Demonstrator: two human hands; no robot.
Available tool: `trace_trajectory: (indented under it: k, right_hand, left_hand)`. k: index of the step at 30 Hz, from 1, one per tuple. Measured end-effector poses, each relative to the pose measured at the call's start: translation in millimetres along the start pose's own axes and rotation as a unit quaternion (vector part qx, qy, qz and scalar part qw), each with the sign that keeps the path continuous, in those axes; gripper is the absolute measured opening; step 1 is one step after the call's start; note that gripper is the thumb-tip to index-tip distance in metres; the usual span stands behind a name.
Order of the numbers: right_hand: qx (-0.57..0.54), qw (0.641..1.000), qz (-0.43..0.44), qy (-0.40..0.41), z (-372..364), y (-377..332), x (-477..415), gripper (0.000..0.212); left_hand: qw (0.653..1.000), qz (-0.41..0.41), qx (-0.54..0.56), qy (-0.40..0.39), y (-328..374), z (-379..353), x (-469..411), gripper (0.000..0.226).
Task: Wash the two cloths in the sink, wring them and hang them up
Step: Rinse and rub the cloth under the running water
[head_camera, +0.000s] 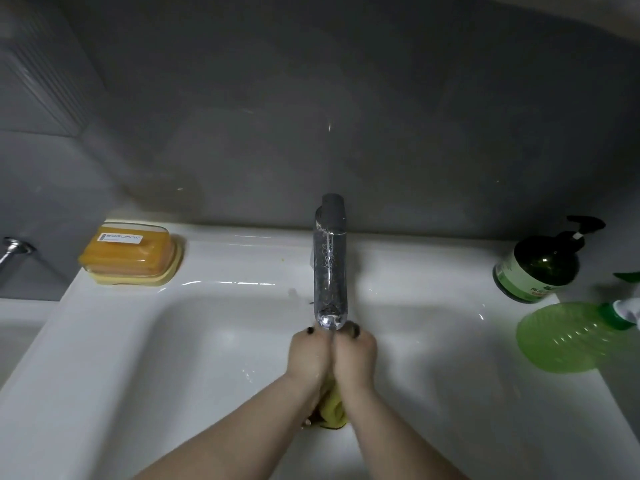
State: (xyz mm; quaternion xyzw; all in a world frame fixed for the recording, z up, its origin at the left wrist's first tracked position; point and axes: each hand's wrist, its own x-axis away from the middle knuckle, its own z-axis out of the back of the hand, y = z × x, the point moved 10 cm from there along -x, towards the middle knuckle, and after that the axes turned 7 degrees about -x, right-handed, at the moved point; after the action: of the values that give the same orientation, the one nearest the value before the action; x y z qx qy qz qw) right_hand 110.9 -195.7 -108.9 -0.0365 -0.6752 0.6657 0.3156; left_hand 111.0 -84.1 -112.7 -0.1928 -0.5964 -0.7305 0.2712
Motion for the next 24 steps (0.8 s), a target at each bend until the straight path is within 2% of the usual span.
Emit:
trace_trajectory:
  k: [2, 5, 8, 11, 13, 15, 16, 19, 21, 24]
  right_hand:
    - [-0.003, 1.000, 0.011, -0.001, -2.0, -1.9, -0.2, 0.047]
    - [0.055, 0.996, 0.025, -0.065, -21.8, -4.8, 15.8, 0.039]
    - [0.049, 0.998, -0.001, -0.046, -11.3, -4.2, -3.9, 0.041]
    - [0.062, 0.995, 0.023, -0.076, -21.3, -7.9, 8.6, 0.039]
    - [0.059, 0.993, 0.013, -0.100, -28.1, -5.8, 21.6, 0.034]
    - [0.067, 0.995, 0.007, -0.078, -20.2, -10.2, 8.8, 0.035]
    - [0.080, 0.995, 0.017, -0.058, -15.5, -15.4, 3.9, 0.035]
    - [0.108, 0.992, 0.040, -0.058, -21.9, -21.2, 17.0, 0.032]
    - [0.102, 0.993, 0.029, -0.054, -19.1, -19.4, 18.0, 0.031]
    - [0.125, 0.991, 0.039, -0.027, -1.7, -25.1, 0.1, 0.030]
  left_hand:
    - [1.000, 0.002, -0.006, -0.022, 7.3, 2.7, -1.6, 0.032]
    - [0.994, 0.032, 0.102, -0.025, 0.8, 6.6, -5.8, 0.033]
    - [0.984, 0.081, 0.145, -0.069, -15.6, -9.4, 8.4, 0.030]
    - [0.986, 0.082, 0.143, -0.022, -12.6, 5.1, 3.6, 0.031]
    - [0.989, 0.082, 0.121, -0.018, -13.0, 10.5, 2.1, 0.034]
    - [0.991, 0.088, 0.071, -0.070, -13.4, 0.8, 11.7, 0.033]
    - [0.987, 0.091, 0.088, -0.094, -13.2, -6.2, 12.5, 0.031]
    - [0.990, 0.054, 0.121, -0.050, 5.3, 5.3, 6.1, 0.037]
    - [0.988, 0.068, 0.131, -0.040, 2.8, 7.9, 8.8, 0.037]
    - [0.981, 0.095, 0.136, -0.100, -9.2, -9.9, 20.6, 0.029]
